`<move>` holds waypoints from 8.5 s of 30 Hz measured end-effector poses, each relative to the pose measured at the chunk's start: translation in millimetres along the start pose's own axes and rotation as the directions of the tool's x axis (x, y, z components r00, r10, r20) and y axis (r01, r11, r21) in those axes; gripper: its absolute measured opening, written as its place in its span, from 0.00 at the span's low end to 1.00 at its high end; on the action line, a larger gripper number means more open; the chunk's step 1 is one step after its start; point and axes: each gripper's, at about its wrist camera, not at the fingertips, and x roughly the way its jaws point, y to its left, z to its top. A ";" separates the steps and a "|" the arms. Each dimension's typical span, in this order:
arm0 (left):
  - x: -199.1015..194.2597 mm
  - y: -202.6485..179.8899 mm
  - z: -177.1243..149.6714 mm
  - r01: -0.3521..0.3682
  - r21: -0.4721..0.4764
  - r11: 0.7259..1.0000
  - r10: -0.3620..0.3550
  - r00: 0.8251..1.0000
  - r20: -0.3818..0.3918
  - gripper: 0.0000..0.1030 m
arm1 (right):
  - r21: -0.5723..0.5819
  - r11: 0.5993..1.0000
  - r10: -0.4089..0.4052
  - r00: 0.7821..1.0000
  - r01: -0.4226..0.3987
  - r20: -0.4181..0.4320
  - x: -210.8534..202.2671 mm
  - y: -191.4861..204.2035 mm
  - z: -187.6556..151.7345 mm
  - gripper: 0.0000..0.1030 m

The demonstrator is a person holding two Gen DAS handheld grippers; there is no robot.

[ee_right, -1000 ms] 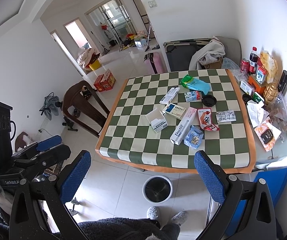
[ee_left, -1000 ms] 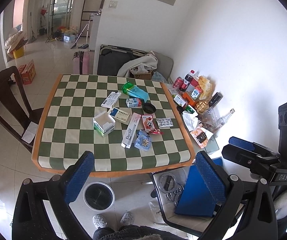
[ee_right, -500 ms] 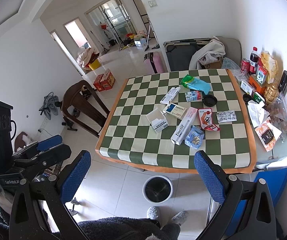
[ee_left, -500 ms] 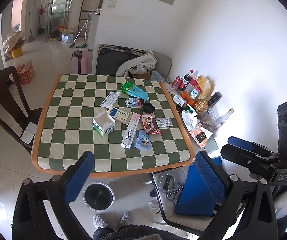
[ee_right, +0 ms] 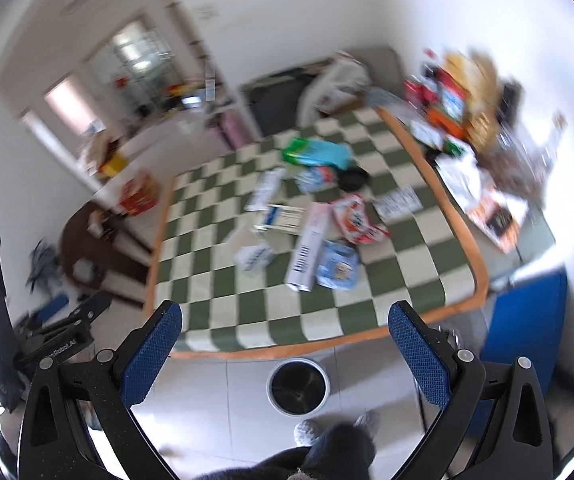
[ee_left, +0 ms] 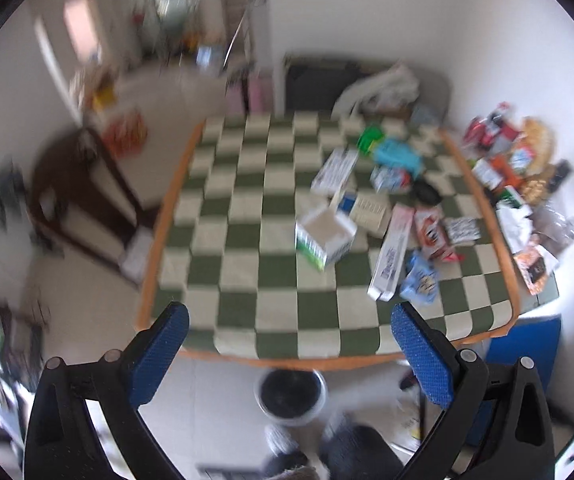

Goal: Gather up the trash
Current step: 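Grasp the white open box with the left tool while the right tool grasps the Doctor toothpaste box, then carry both boxes to the white bin and open both tools to drop them, then grasp the blue bag with the left tool while the right tool grasps the red wrapper, then carry the bag and wrapper to the bin and release both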

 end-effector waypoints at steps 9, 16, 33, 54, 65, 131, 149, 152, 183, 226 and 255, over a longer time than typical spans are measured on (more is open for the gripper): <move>167.4 45.5 24.2 0.032 -0.394 0.919 -0.158 0.944 -0.291 0.95 | 0.132 0.986 -0.079 0.980 0.104 -0.181 183.7 -71.3 47.7 0.92; 267.7 36.9 51.0 0.004 -0.512 0.859 -0.231 0.896 -0.380 0.66 | 0.083 0.991 -0.071 0.928 0.109 -0.366 341.1 -65.4 92.1 0.89; 302.5 27.7 69.1 -0.127 -0.207 0.970 0.024 0.898 -0.439 0.00 | -0.006 0.993 -0.104 0.825 0.122 -0.556 506.7 -18.2 82.3 0.54; 225.7 37.0 71.1 -0.195 -0.124 0.973 0.163 0.959 -0.230 0.00 | -0.061 0.997 -0.070 0.905 0.049 -0.420 451.1 9.8 92.6 0.52; 136.5 77.2 9.3 -0.064 -0.042 0.997 0.060 0.994 -0.092 0.00 | 0.018 1.000 -0.014 0.983 0.017 -0.185 309.2 27.2 58.9 0.52; 421.4 127.0 -341.7 -0.066 0.000 0.998 0.058 0.882 -0.469 1.00 | -0.199 0.950 -0.312 0.747 0.241 -0.587 562.1 -62.2 -426.6 1.00; 227.1 131.5 -302.2 0.000 -0.021 1.000 -0.009 0.895 -0.447 1.00 | -0.180 0.966 -0.255 0.807 0.186 -0.533 357.0 7.9 -344.7 0.96; 189.0 133.0 -281.6 0.006 -0.015 1.000 -0.011 0.907 -0.421 1.00 | -0.145 0.973 -0.229 0.810 0.179 -0.540 320.2 18.7 -326.0 0.96; 290.4 -208.2 -31.0 0.149 0.536 0.831 0.110 0.901 -0.420 0.81 | 0.218 0.905 -0.226 0.848 0.365 -0.480 308.7 -216.9 -3.0 1.00; 253.1 -80.4 51.4 0.021 0.026 0.999 -0.012 0.948 -0.318 0.07 | -0.112 0.987 -0.153 0.876 0.113 -0.458 424.7 -107.8 107.8 0.32; 129.1 38.0 -86.5 0.091 0.032 0.995 -0.085 0.984 -0.156 0.06 | -0.009 0.997 0.073 0.950 -0.080 -0.303 261.3 9.1 -43.5 0.30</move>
